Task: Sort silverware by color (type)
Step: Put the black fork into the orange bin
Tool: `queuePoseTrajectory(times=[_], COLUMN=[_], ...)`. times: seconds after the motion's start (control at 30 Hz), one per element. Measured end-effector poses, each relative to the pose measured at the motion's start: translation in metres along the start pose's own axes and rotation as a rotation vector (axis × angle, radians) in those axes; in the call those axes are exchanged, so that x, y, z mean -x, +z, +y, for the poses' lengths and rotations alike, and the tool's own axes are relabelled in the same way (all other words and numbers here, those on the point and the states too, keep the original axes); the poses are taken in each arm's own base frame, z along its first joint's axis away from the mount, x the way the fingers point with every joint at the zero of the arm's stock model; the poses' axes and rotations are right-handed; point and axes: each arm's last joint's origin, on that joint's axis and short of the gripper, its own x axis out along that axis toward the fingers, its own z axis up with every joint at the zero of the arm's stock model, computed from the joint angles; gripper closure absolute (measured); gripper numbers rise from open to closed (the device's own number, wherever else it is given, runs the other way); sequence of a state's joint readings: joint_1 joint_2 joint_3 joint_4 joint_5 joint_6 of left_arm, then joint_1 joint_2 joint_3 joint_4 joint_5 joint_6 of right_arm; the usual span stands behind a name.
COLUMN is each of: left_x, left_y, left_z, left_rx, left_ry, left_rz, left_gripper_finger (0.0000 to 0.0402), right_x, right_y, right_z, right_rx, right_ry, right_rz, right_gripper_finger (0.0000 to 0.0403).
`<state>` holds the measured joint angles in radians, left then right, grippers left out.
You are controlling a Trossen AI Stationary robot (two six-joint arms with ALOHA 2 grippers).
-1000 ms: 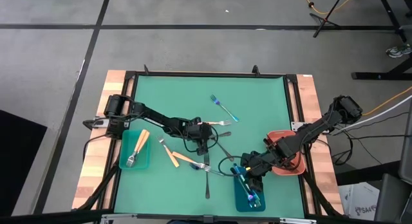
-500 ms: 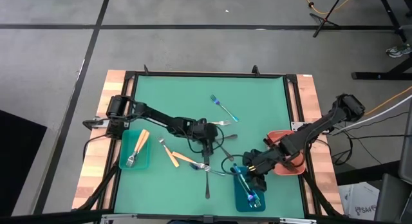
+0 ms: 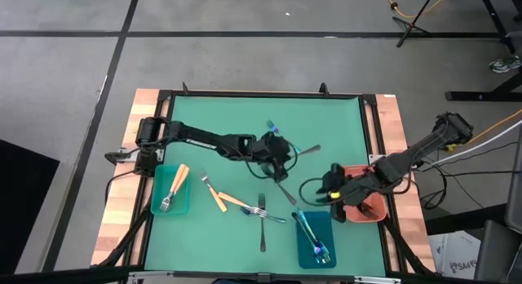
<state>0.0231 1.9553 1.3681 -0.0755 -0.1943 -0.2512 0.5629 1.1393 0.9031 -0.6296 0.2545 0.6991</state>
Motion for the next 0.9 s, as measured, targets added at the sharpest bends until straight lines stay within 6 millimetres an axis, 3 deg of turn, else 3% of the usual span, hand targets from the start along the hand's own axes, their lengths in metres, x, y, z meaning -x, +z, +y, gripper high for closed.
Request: queuePoseTrajectory(times=[0.37, 0.63, 0.9], left_x=[0.007, 0.011, 0.015], left_y=[0.058, 0.074, 0.083], left_z=[0.034, 0.044, 0.044], left_rx=[0.099, 0.137, 0.153], left_ry=[0.046, 0.035, 0.014], left_rz=[-0.256, -0.411, -0.51], left_gripper_finger=[0.0391, 0.0391, 0.0391], right_x=[0.041, 0.067, 0.074], right_y=[0.006, 0.01, 0.019], right_z=[-0.027, -0.04, -0.061], right_rx=[-0.02, -0.091, -0.188], right_ry=[-0.386, -0.494, -0.577], right_rz=[-0.37, -0.557, -0.6], right_gripper_finger=[0.0283, 0.0283, 0.0283])
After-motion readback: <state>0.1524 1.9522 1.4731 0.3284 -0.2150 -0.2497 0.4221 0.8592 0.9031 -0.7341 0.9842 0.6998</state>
